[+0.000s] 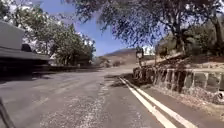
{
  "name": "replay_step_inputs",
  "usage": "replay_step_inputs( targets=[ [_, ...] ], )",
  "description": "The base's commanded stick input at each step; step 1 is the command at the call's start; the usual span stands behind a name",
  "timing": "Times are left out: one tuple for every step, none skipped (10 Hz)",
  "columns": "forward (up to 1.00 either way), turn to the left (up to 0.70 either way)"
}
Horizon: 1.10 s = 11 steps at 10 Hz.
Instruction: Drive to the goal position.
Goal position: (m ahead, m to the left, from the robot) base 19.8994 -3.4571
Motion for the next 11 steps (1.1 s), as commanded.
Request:
replay_step_inputs(
  targets=[
    [0.7, 0.0],
    [0.7, 0.0],
    [0.7, 0.0],
    [0.7, 0.0],
    [0.7, 0.0],
    [0.7, 0.0],
    [0.7, 0.0],
    [0.7, 0.0],
    [0.7, 0.0],
    [0.7, 0.0],
    [0.7, 0.0]
  ],
)
